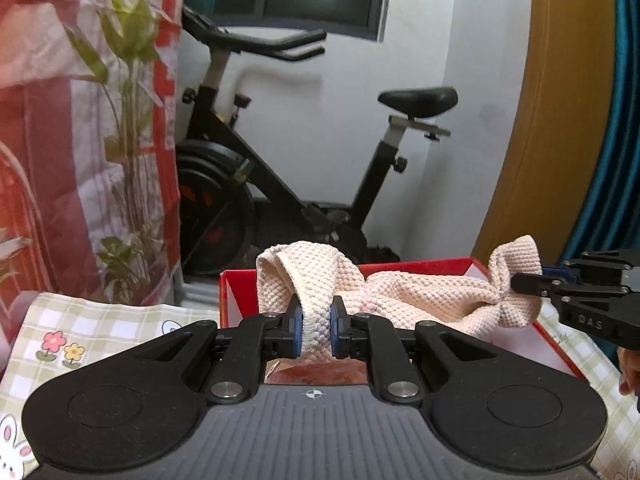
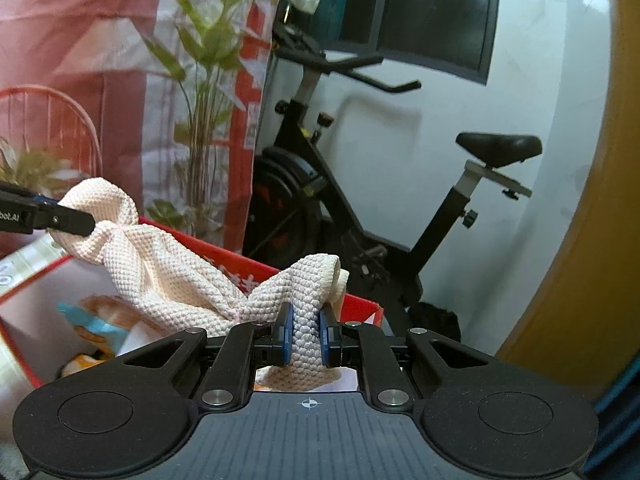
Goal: Organize soft objects
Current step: 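Lift the pink towel with both grippers and carry it over the box, then open both grippers to drop the pink towel into the box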
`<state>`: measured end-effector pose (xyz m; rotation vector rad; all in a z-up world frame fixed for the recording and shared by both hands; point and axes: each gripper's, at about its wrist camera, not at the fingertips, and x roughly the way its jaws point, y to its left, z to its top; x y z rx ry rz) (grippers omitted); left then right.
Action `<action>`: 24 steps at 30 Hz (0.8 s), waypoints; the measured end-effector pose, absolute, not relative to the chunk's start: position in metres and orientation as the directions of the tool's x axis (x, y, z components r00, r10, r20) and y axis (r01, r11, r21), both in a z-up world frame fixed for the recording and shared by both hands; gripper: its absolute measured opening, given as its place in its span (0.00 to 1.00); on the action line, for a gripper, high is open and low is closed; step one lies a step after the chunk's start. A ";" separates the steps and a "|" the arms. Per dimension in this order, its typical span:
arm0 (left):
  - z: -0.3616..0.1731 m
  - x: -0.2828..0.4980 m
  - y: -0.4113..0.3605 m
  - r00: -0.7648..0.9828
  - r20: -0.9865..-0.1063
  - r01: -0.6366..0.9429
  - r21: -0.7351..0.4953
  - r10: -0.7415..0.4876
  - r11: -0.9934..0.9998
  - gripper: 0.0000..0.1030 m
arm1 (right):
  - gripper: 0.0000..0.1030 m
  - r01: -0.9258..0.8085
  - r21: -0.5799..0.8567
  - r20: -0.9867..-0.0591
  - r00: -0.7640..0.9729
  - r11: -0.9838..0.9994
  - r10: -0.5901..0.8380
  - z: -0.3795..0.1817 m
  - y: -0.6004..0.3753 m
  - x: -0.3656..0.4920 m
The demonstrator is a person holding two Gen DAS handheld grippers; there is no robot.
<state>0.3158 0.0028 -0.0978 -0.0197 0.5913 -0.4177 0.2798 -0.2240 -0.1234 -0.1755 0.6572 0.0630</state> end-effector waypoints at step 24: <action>-0.099 0.300 0.004 0.687 -0.582 0.443 -0.138 -0.435 0.886 0.70 | 0.41 -0.106 -0.102 -0.660 0.751 0.989 0.013 -0.130 -0.205 0.262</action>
